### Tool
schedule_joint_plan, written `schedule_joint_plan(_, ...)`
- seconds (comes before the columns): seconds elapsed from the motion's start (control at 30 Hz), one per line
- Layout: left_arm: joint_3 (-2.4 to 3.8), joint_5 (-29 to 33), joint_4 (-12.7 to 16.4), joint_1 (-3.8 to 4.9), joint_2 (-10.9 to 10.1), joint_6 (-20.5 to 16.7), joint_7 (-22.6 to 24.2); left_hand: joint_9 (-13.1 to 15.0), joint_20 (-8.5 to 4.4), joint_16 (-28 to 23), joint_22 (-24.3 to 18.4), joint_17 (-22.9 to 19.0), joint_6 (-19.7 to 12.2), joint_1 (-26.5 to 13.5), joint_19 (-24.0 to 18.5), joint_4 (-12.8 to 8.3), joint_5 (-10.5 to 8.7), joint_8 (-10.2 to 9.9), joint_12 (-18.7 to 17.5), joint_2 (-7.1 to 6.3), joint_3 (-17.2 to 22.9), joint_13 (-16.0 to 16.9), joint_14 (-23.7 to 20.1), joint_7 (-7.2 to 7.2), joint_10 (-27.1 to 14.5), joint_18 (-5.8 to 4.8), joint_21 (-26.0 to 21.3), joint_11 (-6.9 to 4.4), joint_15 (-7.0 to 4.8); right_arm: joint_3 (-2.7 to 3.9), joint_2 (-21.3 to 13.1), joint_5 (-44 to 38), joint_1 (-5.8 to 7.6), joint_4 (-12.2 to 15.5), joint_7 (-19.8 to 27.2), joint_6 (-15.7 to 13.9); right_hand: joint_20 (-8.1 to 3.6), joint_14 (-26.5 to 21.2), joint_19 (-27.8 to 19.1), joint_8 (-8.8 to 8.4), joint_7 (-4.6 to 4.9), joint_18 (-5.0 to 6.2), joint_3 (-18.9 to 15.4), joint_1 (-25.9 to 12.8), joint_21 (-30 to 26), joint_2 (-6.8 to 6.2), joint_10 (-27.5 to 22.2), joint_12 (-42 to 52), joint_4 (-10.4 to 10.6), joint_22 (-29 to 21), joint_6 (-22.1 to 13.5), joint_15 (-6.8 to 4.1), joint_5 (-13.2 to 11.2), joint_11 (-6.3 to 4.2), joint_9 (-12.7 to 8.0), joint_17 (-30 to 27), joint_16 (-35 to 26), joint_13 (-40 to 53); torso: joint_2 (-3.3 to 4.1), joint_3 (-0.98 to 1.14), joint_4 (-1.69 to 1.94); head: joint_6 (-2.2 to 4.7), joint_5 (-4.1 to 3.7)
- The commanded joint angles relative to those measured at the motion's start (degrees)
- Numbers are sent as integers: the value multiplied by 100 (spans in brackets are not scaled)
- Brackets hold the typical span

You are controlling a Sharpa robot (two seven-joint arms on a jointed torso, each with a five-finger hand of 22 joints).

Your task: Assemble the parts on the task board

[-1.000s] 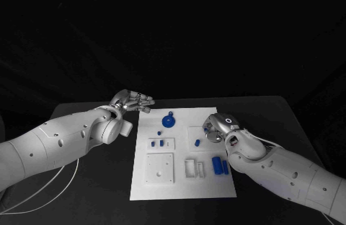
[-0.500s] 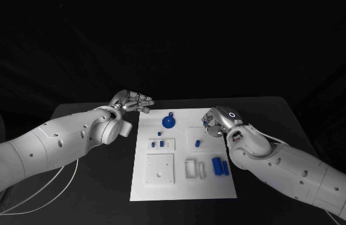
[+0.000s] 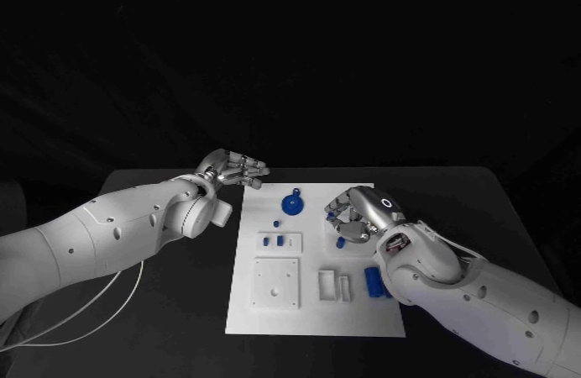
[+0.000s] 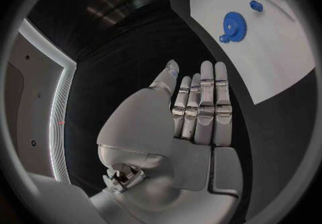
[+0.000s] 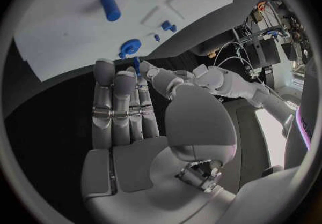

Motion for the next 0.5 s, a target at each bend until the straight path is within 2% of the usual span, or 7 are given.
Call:
schedule_joint_plan(0.03, 5, 56, -1, 6, 38, -18, 59, 7, 34, -12, -23, 3, -29, -8, 7, -14, 2, -14, -13, 32, -7, -1, -27, 37, -26, -36, 19, 2, 8, -8, 84, 39, -97, 103, 177, -66, -30, -3, 218, 20, -8, 78, -16, 5, -9, 38, 35, 12, 26, 2, 26, -44, 27, 5, 6, 9, -39, 4, -11, -10, 2, -29, 133)
schedule_joint_plan(0.1, 5, 58, -7, 6, 53, -21, 60, 7, 34, -12, -23, 3, -29, -8, 7, -14, 2, -14, -13, 32, -7, -1, -27, 37, -26, -36, 19, 2, 8, -34, 136, -5, -143, 120, 187, -65, -30, -3, 218, 20, -8, 78, -16, 5, -9, 38, 35, 12, 26, 2, 26, -44, 27, 5, 6, 9, -39, 4, -13, -13, 2, -49, 175)
schedule_joint_plan(0.2, 5, 65, -17, 6, 80, -24, 62, 7, 34, -12, -23, 3, -29, -8, 7, -14, 2, -14, -13, 32, -7, -1, -27, 37, -26, -36, 19, 2, 8, -115, 234, -92, -216, 114, 202, -63, -29, -2, 220, 21, -8, 78, -21, 11, -4, 43, 34, 12, 20, 7, 27, -43, 29, 5, 7, 11, -43, 4, -7, -9, 9, -48, 233)
schedule_joint_plan(0.33, 5, 70, -24, 6, 109, -29, 65, 8, 37, -16, -37, -1, -24, -6, 2, -14, 2, -11, -13, 35, -5, -1, -41, 34, -20, -37, 17, 0, 11, -211, 361, -187, -320, 58, 220, -58, -29, -2, 220, 21, -8, 78, -21, 11, -4, 43, 34, 12, 20, 7, 27, -43, 29, 5, 7, 11, -43, 4, -1, -12, 12, -58, 263)
schedule_joint_plan(0.5, 5, 73, -34, 6, 136, -31, 64, 8, 39, -16, -46, -3, -23, -4, -3, -15, 2, -11, -12, 35, -5, -1, -49, 33, -13, -37, 16, -1, 13, -327, 502, -263, -414, -57, 233, -42, -29, -2, 220, 21, -8, 78, -21, 11, -4, 43, 34, 12, 20, 7, 27, -43, 29, 5, 7, 11, -43, 4, -2, -9, 9, -114, 328)
